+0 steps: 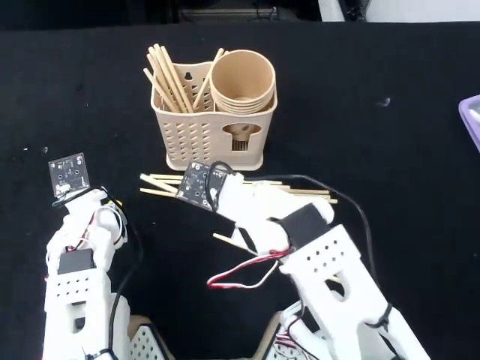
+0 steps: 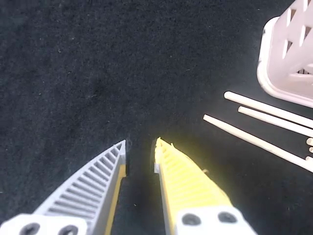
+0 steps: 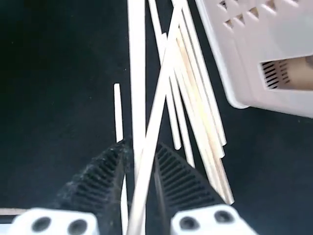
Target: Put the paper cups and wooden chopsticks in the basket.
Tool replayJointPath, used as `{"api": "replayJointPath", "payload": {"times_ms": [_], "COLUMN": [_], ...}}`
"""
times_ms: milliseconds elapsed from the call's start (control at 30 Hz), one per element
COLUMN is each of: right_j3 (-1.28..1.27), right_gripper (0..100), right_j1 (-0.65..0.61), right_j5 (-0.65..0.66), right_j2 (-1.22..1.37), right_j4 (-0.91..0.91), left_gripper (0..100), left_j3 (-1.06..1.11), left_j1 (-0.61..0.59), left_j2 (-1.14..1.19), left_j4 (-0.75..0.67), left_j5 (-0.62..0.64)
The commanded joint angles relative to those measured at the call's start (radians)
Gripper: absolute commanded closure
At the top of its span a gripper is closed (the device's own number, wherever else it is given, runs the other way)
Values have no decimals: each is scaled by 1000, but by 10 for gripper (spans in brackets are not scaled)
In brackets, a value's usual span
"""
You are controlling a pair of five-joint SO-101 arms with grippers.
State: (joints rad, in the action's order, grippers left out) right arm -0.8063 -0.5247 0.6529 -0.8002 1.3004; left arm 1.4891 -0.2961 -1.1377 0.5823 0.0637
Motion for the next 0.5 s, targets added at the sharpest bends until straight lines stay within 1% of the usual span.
{"api": "replayJointPath", "payload": {"times_ms": [0, 233, 467], "right_j3": [-81, -205, -228], "right_gripper": [988, 988, 988], "right_j1": [-8, -8, -5], "right_j5": [-3, -2, 0], "right_j2": [-27, -27, -27], "right_j4": [-71, -161, -169], "left_gripper": [891, 891, 891], "left_j3": [-8, -8, -8], "left_j1": [-1, -1, -1], "left_j2": [-12, -12, -12], "left_j4": [-18, -18, -18], "left_j5": [-8, -8, -8]}}
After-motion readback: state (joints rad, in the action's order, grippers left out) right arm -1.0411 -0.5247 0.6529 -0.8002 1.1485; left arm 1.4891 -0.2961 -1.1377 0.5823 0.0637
